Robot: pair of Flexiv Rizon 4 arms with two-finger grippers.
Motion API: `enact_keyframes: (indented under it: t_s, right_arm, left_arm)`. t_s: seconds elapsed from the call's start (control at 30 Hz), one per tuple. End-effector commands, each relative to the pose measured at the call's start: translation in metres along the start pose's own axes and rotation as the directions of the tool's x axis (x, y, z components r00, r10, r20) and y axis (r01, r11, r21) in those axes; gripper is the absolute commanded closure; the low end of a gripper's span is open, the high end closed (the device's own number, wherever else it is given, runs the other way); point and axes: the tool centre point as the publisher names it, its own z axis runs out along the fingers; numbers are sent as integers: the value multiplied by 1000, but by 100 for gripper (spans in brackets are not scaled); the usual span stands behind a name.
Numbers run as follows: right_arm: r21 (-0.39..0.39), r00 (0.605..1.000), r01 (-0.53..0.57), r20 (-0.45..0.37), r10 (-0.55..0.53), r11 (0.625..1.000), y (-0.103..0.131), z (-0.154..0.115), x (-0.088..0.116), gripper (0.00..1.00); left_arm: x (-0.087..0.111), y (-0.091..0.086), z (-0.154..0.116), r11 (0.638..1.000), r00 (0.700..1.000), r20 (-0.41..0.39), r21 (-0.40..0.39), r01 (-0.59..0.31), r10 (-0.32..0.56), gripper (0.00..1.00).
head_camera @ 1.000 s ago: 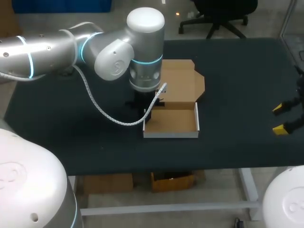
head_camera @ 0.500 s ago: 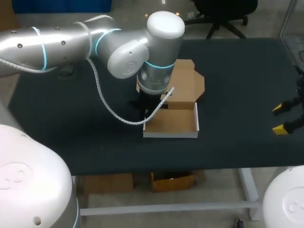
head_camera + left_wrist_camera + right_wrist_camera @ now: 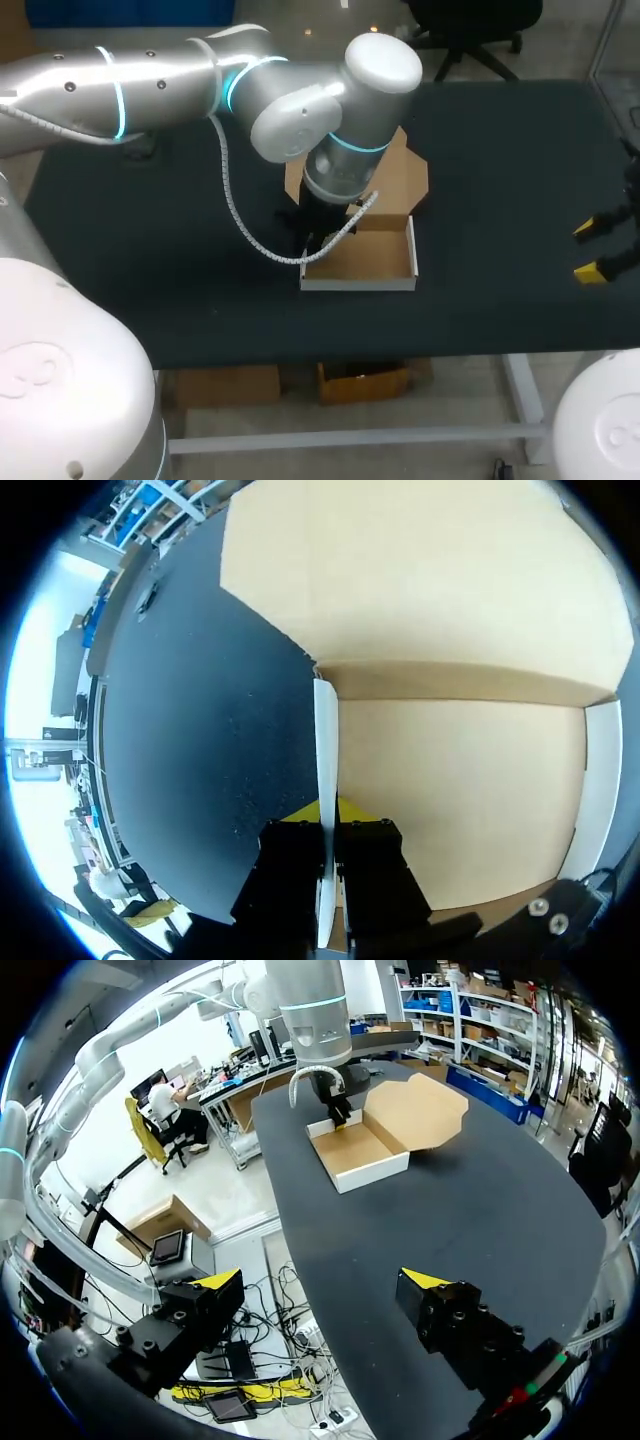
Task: Assemble the packaging by folding the flat box into shape, placing the metal phone stand inside, and closing the box properly
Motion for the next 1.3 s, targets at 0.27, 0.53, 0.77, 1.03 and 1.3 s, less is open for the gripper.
enact_keyframes:
  t_s: [0.27, 0.53, 0.77, 1.03, 1.3]
  right_arm:
    - [-3, 1000, 1, -3, -1, 1000, 0, -1, 0, 0]
    - [-3, 1000, 1, -3, -1, 1000, 0, -1, 0, 0]
    - [-3, 1000, 1, -3, -1, 1000, 0, -1, 0, 0]
    - [-3, 1000, 1, -3, -1, 1000, 0, -1, 0, 0]
    - [-3, 1000, 1, -3, -1, 1000, 0, -1, 0, 0]
  left_arm:
    - [-4, 3, 4, 999, 988, -156, -24, -26, 22, 100]
    - [-8, 6, 3, 999, 967, -253, -25, -29, 21, 87]
    - [-5, 12, 0, 999, 947, -317, -18, -51, 43, 31]
    - [-6, 20, -13, 995, 903, -418, 57, -82, 99, 0]
    - [-11, 32, -35, 981, 849, -496, 153, -121, 183, 0]
